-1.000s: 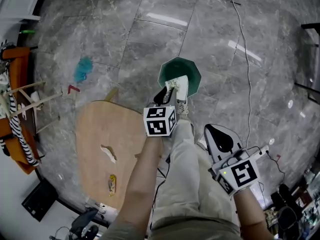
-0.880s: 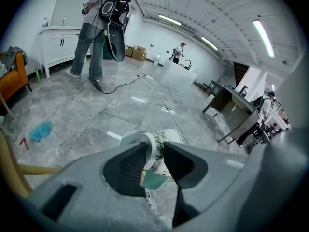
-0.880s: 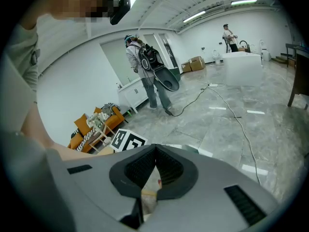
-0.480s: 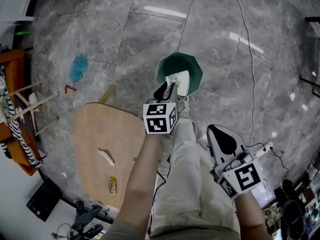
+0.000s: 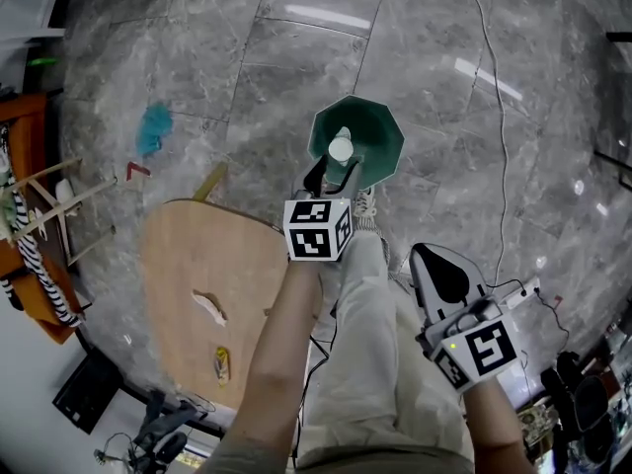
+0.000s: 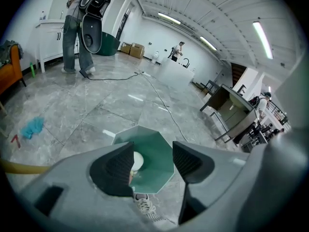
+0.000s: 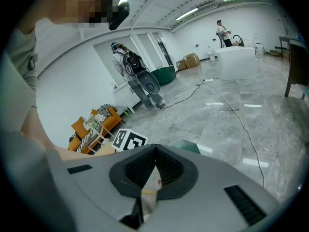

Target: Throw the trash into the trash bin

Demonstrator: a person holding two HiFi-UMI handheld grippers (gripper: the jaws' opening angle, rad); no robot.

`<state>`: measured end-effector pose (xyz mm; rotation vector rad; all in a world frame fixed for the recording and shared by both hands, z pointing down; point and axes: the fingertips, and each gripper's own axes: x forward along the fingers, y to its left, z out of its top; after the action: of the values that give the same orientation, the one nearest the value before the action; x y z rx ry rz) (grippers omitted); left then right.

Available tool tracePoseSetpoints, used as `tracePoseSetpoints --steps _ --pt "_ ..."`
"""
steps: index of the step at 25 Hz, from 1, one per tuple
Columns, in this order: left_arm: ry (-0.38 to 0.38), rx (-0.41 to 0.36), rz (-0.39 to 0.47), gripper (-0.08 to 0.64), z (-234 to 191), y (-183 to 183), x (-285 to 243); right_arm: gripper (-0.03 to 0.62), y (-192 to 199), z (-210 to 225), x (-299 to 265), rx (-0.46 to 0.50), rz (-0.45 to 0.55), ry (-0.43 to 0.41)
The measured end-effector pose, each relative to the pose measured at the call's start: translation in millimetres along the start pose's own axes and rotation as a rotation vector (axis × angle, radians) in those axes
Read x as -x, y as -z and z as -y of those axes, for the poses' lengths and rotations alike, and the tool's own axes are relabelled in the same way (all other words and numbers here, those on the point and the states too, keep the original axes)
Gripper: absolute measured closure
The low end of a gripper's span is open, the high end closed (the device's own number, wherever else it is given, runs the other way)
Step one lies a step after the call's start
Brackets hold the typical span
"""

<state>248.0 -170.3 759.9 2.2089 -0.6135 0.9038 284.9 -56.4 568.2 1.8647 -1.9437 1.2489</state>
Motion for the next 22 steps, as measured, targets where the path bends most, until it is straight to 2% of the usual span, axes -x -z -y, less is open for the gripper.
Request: tracePoseSetpoints --steps 12,22 --pt "0.001 -0.002 0.021 0.311 3.6 -5.0 15.1 0.584 -2.4 -9.3 4.9 0.016 0.01 -0.007" --pt "0.007 0.004 0.055 0.313 24.7 -20.2 45.4 0.584 -18.7 -25.4 23.4 0.06 0.031 -0.03"
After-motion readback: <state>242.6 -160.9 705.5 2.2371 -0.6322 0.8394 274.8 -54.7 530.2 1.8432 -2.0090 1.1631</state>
